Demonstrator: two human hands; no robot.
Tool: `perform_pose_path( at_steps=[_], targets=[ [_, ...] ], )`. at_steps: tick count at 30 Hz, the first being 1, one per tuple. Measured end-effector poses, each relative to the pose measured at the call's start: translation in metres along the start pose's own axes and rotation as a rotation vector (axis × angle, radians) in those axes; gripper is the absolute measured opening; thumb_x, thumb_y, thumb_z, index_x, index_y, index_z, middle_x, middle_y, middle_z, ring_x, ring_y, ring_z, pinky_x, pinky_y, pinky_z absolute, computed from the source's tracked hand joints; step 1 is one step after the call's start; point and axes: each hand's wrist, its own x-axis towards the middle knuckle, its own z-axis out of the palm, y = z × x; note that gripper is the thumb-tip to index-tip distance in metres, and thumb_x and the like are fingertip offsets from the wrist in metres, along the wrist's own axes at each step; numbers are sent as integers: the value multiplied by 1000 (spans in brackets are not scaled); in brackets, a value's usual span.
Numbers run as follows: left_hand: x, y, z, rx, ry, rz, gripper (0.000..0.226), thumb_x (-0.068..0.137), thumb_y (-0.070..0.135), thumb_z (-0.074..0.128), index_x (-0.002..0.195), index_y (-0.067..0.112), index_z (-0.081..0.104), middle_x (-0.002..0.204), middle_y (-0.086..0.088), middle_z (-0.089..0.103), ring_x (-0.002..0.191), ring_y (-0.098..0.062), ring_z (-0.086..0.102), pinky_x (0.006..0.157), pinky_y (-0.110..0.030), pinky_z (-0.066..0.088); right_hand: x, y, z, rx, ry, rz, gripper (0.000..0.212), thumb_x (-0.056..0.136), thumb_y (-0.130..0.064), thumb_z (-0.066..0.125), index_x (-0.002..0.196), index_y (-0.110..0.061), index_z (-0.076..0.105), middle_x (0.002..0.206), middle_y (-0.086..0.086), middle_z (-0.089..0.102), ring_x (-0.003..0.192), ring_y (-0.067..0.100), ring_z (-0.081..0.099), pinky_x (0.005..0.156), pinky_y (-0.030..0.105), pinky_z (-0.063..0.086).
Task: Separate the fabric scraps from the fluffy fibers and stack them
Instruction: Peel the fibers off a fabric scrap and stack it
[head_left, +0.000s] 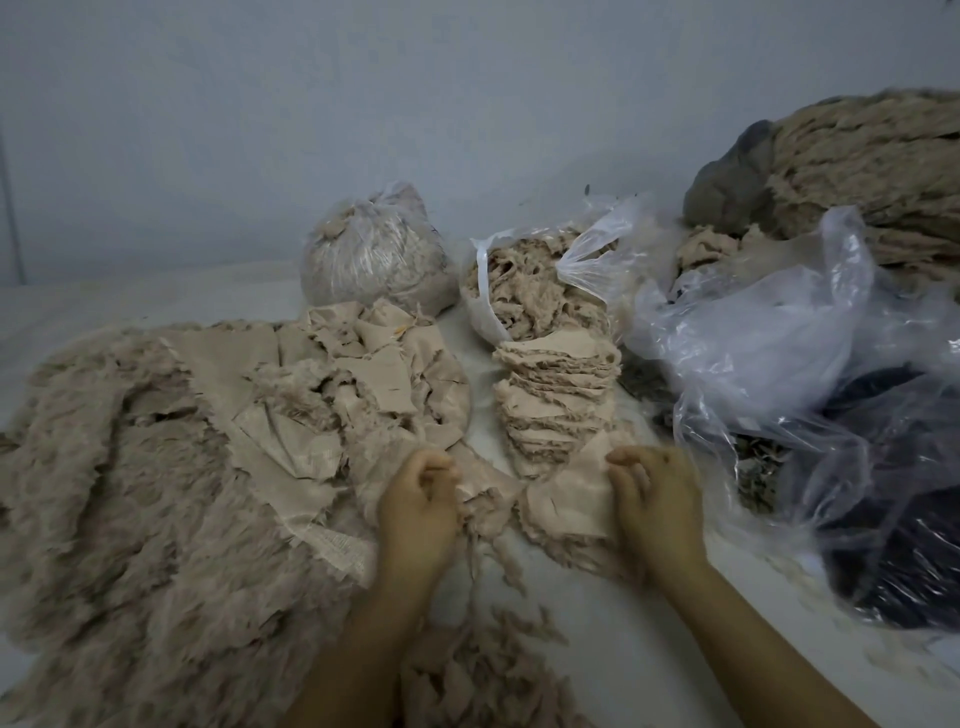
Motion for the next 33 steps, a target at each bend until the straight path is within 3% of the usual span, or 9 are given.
perform_pose_path(
  at_steps=[3, 6, 8, 11, 15, 21, 24, 29, 33],
  targets=[
    [3, 0, -16, 226, 260, 159, 21, 89, 23, 62, 106, 24, 50, 110, 1, 44, 78, 5, 49, 67, -8, 40, -13, -24, 17, 168, -99, -194, 16, 87, -8, 64, 88, -23, 70, 86, -12, 59, 83, -1, 55, 76, 7, 36],
    [10, -6, -30, 289, 234, -15, 72, 79, 34, 74, 136, 16, 33, 132, -3, 29, 101, -14, 47, 87, -28, 42, -23, -46, 44, 201, -340, -251, 21, 88, -16, 65, 107, -26, 65, 97, -15, 56, 82, -6, 52, 78, 9, 41],
    [15, -14, -36, 317, 176, -71, 56, 82, 26, 70, 129, 12, 43, 121, -6, 48, 104, -24, 51, 86, -32, 44, -24, -52, 63, 71, -467, -273, 43, 88, -18, 65, 129, -23, 53, 116, -8, 44, 101, 3, 48, 85, 15, 37],
    [17, -18, -45, 14, 175, -106, 14, 91, 16, 57, 77, 13, 56, 74, -3, 58, 81, -27, 55, 65, -31, 43, -21, -61, 77, 122, -418, -243, 23, 90, -13, 59, 112, -14, 66, 112, 4, 57, 103, 19, 54, 80, 20, 36],
    [19, -6, -50, -598, 116, -284, 44, 97, 14, 46, 131, -13, 43, 124, -39, 49, 116, -50, 48, 99, -54, 42, -19, -71, 75, 348, -201, -119, 13, 93, -7, 51, 85, -14, 59, 73, -7, 57, 71, 16, 53, 58, 22, 31],
    [30, 11, -70, -1039, 243, -270, 27, 101, 23, 42, 102, 0, 58, 63, -6, 69, 65, -17, 71, 58, -27, 59, -46, -76, 53, 259, -167, -650, 21, 92, -17, 49, 87, -7, 67, 83, -1, 63, 77, 7, 49, 68, 13, 32],
    [27, 12, -73, -842, 232, -259, 32, 96, 43, 48, 101, 16, 64, 70, 0, 72, 61, -12, 69, 51, -25, 55, -71, -64, 66, 184, -472, -745, 26, 97, -26, 48, 90, -14, 70, 88, -1, 67, 84, 11, 55, 76, 21, 42],
    [3, -6, -53, -23, -91, -221, 27, 77, 29, 76, 91, 19, 55, 84, 1, 60, 70, -12, 57, 54, -16, 46, -87, -60, 82, 233, -357, -700, 20, 94, -23, 56, 98, -13, 74, 89, 5, 68, 85, 19, 60, 70, 31, 51],
    [3, -9, -45, -152, -126, -301, 18, 91, 5, 59, 109, 8, 62, 86, 0, 69, 72, -13, 66, 64, -19, 53, -93, -62, 79, 270, -536, -710, 31, 96, -38, 52, 105, -16, 73, 95, 4, 67, 90, 14, 60, 78, 24, 48]
  ],
)
